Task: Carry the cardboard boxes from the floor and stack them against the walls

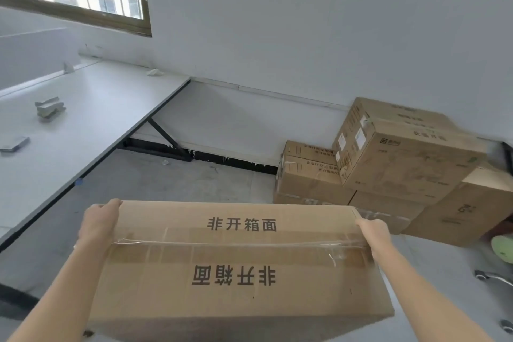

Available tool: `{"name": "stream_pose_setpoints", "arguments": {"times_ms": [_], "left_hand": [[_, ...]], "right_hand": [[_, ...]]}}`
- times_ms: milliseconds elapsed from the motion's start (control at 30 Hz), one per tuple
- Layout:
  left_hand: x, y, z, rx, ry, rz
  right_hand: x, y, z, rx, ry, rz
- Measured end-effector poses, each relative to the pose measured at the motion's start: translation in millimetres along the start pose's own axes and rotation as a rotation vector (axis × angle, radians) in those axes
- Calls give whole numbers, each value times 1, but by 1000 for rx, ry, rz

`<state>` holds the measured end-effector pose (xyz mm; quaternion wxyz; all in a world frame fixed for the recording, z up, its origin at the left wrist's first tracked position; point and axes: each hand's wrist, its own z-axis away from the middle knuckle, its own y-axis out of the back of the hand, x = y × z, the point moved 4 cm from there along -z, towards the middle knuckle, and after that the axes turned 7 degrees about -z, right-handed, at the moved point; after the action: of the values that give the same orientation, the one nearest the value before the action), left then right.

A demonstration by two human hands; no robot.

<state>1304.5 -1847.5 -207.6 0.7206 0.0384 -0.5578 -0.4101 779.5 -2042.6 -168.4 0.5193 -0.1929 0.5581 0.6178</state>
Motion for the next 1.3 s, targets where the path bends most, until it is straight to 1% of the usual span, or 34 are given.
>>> {"name": "stream_pose_setpoints", "arguments": {"times_ms": [67, 133, 200, 333, 467, 633, 733, 900, 1000, 1167, 1300], "left_hand": [[35, -11, -29, -11, -40, -64], [60, -22, -55, 9, -43, -63], [80, -33, -73, 32, -35, -70], [103, -65, -120, -35, -60, 23], [116, -94, -162, -35, -44, -20], [172, -135, -221, -32, -28, -72], [207, -159, -264, 16, 12, -134], [265, -198, -316, 48, 22, -130], [281, -220, -340, 45, 50, -113], [314, -267, -394, 49, 78, -191], [345, -312, -447, 12, 108, -210]], "right_hand": [[-29, -20, -25, 34, 33, -17], [-46, -39, -47, 52, 29, -2], [-48, -57, -67, 32, -18, 10], [-45, -97, -105, -15, -106, 28], [-66, -142, -147, -66, -144, 66], [-118, -198, -237, -94, -121, 85], [-153, -234, -294, -121, -114, 73], [-203, -280, -375, -140, -104, 95], [-217, -306, -404, -187, -128, 95], [-232, -354, -466, -264, -205, 56], [-253, -392, -519, -261, -219, 42]]}}
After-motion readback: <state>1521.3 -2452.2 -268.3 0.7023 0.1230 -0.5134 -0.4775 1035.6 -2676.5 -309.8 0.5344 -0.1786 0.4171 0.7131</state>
